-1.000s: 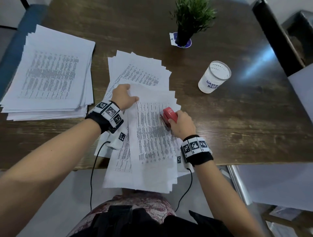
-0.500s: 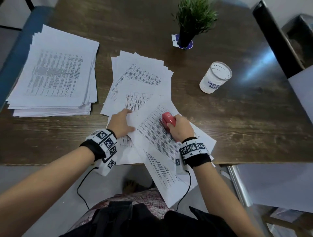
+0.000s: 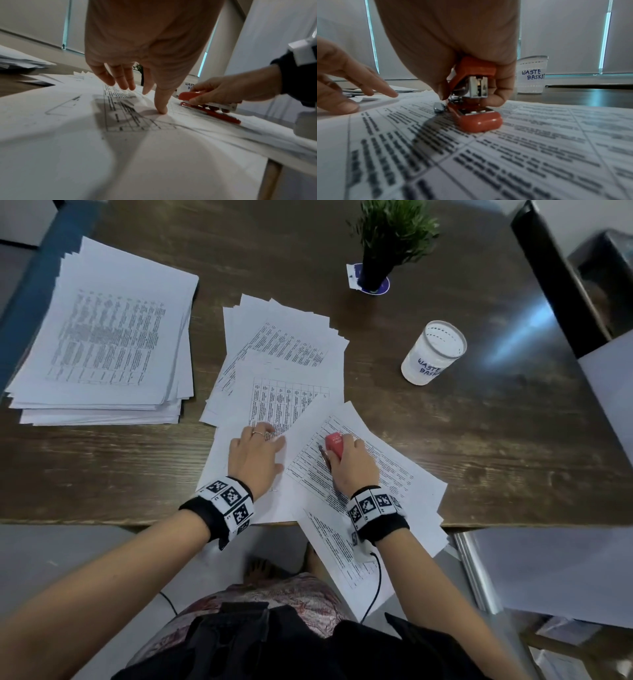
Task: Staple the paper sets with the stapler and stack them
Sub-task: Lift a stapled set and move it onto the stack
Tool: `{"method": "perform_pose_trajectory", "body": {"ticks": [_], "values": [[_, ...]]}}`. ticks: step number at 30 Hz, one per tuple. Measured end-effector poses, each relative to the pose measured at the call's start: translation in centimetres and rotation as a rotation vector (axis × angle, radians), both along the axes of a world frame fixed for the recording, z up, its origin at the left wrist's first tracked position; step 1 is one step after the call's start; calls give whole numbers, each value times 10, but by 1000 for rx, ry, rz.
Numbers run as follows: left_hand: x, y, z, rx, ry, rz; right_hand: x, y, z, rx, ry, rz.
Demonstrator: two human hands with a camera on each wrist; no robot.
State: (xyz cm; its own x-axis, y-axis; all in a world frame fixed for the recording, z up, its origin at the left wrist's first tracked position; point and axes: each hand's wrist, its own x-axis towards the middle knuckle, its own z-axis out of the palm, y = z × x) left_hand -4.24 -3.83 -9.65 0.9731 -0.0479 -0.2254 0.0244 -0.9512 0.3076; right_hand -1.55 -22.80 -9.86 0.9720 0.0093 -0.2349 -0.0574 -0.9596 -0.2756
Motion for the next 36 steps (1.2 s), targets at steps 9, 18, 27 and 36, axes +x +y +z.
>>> {"method": "perform_pose_trajectory", "body": {"ticks": [9, 18, 27, 36], "values": [[0, -8, 0, 57, 77, -43, 5, 27, -8, 35, -23, 58], [6, -2, 0, -21, 110, -27, 17, 40, -15, -14, -66, 273], [9, -2, -3, 87, 114, -96, 18, 58, -15, -106, 4, 200], [10, -2, -10, 47, 90, -56, 30, 52, -6, -148, -35, 346]]}}
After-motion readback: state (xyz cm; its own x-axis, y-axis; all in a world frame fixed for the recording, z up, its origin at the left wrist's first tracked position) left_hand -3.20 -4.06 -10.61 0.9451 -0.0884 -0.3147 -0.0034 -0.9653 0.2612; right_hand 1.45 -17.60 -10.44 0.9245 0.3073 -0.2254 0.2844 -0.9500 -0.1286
